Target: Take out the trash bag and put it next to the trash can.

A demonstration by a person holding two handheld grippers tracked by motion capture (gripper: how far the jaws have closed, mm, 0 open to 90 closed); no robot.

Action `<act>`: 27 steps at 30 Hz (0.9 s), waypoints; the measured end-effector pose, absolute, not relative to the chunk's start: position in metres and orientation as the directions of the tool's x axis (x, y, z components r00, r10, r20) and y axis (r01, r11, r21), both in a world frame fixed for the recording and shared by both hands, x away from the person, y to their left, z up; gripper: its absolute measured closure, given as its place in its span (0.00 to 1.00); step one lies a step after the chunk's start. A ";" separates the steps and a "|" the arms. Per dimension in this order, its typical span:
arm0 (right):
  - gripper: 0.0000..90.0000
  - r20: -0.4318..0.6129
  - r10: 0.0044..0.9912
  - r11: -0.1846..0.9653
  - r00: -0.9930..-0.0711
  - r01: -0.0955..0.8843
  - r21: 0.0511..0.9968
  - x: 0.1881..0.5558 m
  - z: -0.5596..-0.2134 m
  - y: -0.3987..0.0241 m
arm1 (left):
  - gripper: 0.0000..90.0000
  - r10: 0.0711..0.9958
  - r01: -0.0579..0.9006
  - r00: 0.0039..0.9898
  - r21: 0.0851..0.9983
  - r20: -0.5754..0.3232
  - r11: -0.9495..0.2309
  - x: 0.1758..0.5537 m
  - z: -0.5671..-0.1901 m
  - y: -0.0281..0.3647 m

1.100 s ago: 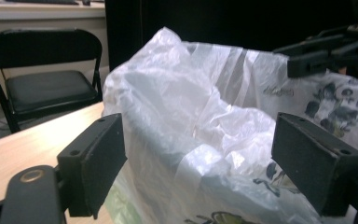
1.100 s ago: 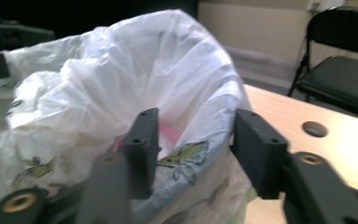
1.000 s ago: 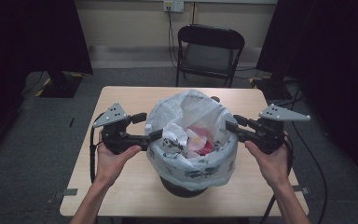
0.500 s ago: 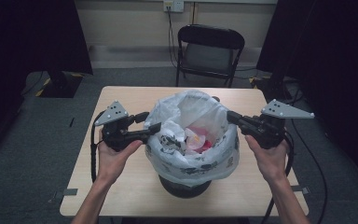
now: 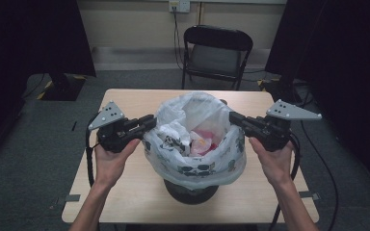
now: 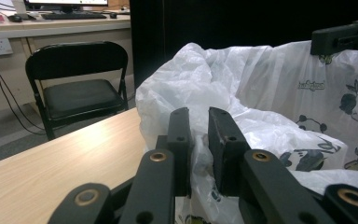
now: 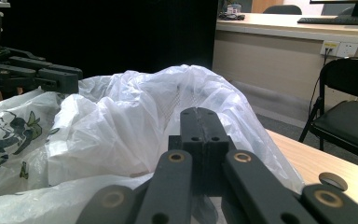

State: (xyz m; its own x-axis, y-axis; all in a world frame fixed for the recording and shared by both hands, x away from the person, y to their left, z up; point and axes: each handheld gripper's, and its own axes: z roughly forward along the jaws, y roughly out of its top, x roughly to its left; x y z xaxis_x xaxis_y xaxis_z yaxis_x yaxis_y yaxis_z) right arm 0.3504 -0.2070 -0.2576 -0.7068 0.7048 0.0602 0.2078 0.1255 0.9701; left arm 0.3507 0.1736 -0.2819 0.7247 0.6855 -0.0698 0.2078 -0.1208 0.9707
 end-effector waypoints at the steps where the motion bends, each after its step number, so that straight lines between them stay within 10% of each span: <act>1: 1.00 0.061 0.703 0.124 -0.708 0.207 0.971 0.351 -0.257 -0.207 | 0.95 0.677 0.200 0.733 0.973 -0.071 -0.114 0.350 -0.282 0.172; 27: 1.00 -0.009 0.567 0.195 -0.824 0.124 0.973 0.336 -0.228 -0.160 | 0.99 0.357 0.057 0.932 0.998 -0.068 0.041 0.327 -0.214 0.098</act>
